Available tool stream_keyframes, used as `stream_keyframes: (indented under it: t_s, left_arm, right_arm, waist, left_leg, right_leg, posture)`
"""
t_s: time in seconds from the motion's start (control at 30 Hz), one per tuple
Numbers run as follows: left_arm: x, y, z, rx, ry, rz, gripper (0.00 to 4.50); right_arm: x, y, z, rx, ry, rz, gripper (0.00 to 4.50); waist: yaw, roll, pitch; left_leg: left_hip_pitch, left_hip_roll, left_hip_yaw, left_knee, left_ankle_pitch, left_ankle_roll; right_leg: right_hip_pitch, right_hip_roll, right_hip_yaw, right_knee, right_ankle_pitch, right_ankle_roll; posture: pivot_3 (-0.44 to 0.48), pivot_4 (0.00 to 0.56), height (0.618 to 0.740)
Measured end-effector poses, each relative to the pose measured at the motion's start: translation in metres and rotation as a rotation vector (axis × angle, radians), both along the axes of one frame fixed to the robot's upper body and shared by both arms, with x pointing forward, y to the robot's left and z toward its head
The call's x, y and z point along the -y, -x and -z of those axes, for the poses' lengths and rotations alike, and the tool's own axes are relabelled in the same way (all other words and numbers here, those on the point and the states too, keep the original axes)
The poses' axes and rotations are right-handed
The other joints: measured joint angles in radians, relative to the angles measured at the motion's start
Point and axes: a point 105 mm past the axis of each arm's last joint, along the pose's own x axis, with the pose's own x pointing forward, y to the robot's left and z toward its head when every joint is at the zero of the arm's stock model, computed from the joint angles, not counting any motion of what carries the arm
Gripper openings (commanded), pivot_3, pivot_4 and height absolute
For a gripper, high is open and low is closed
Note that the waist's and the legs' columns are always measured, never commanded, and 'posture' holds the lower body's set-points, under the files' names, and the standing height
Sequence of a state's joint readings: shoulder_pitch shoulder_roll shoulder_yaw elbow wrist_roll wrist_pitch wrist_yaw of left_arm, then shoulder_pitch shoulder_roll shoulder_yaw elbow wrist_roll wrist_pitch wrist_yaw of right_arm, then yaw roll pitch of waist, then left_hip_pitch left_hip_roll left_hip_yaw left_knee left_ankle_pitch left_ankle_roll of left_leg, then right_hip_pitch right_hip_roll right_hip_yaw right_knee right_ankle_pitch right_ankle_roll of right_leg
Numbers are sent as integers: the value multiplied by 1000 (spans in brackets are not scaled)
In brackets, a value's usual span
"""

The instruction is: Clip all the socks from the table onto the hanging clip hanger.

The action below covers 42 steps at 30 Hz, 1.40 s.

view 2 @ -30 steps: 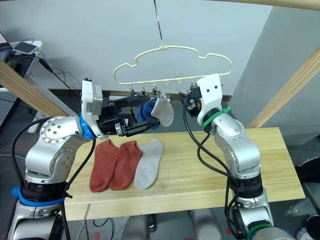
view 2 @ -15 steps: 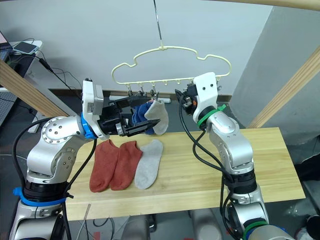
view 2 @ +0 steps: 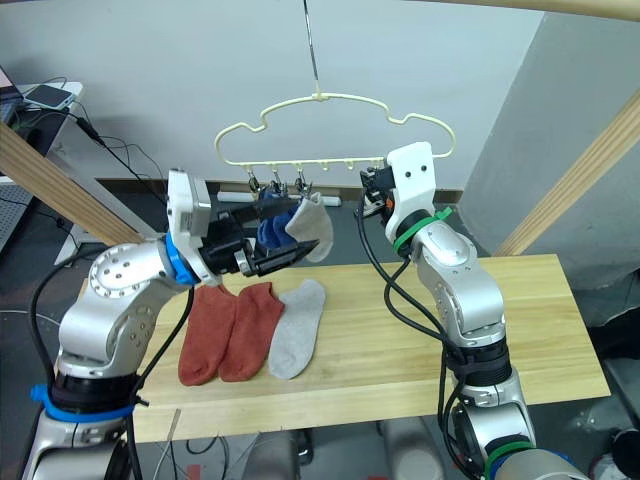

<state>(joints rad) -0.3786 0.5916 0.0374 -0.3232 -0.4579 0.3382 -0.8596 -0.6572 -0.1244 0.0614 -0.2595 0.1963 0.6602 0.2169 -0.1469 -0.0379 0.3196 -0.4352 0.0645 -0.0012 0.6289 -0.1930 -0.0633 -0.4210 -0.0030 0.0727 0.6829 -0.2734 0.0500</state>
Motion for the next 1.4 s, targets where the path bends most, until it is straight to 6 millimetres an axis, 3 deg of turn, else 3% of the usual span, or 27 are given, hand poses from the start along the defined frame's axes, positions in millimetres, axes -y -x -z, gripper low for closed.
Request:
stream_keyframes:
  t_s: [0.07, 0.2, 0.3, 0.47, 0.53, 0.83, 0.97, 1.27, 1.4]
  left_arm:
    - [-2, 2, 20, -54, -12, -40, 3528]
    - [-12, 2, 60, -148, -5, -212, 4497]
    - [-16, 5, 102, -237, -39, -340, 4500]
    - [-17, -12, 149, -338, -10, -522, 4500]
    - [-19, -22, 160, -364, -26, -563, 4500]
    - [-15, -46, 173, -409, -51, -576, 4500]
    - [-12, -49, 183, -432, -89, -565, 3668]
    - [-8, -49, 186, -423, -137, -531, 908]
    - [-8, -46, 187, -418, -141, -511, 161]
  right_arm:
    - [0, 0, 0, 0, 1, 1, 30]
    - [0, 0, 0, 1, 0, -1, 30]
    - [0, 0, 0, 1, 0, 0, 30]
    - [-2, 0, 0, -4, 1, -7, 30]
    - [-3, 0, 1, -5, 1, -9, 30]
    - [-4, 1, 3, -18, 5, -12, 30]
    - [-6, 1, 4, -27, 4, -16, 30]
    - [-9, 1, 5, -37, -6, -23, 30]
    - [-9, 1, 5, -37, -8, -22, 30]
  waist:
    - [0, 0, 0]
    - [1, 0, 0]
    - [2, 0, 0]
    - [7, 0, 0]
    - [6, 0, 0]
    - [2, 0, 0]
    - [0, 0, 0]
    - [-10, 0, 0]
    - [-19, 0, 0]
  left_leg:
    - [0, 0, 0, 0, 0, 0]
    - [0, 0, 0, 0, 0, 0]
    - [0, 0, 0, 0, 0, 0]
    - [0, 0, -1, 1, 0, 0]
    - [0, 0, -1, 1, 0, 1]
    - [0, 0, 0, 0, 0, 1]
    - [0, 0, -1, 0, 0, 1]
    - [0, 0, -1, 0, 0, 1]
    - [0, 0, -1, 0, 0, 1]
  right_leg:
    - [0, 0, -1, 0, 0, 0]
    - [0, 0, 0, 0, 0, 0]
    - [0, 0, 0, 0, 0, 0]
    - [0, 0, -1, 1, 1, -1]
    - [0, 0, -1, 1, 1, -1]
    - [0, 0, -1, 1, 1, -1]
    - [0, 0, -1, 1, 1, -1]
    - [0, 0, -1, 1, 1, -1]
    - [0, 0, -1, 1, 1, -1]
  posture:
    - [-238, 287, 732]
    - [-235, 292, 732]
    - [-235, 294, 732]
    - [-241, 297, 732]
    - [-256, 298, 732]
    - [-274, 302, 732]
    - [-284, 301, 732]
    - [-289, 303, 732]
    - [-289, 303, 732]
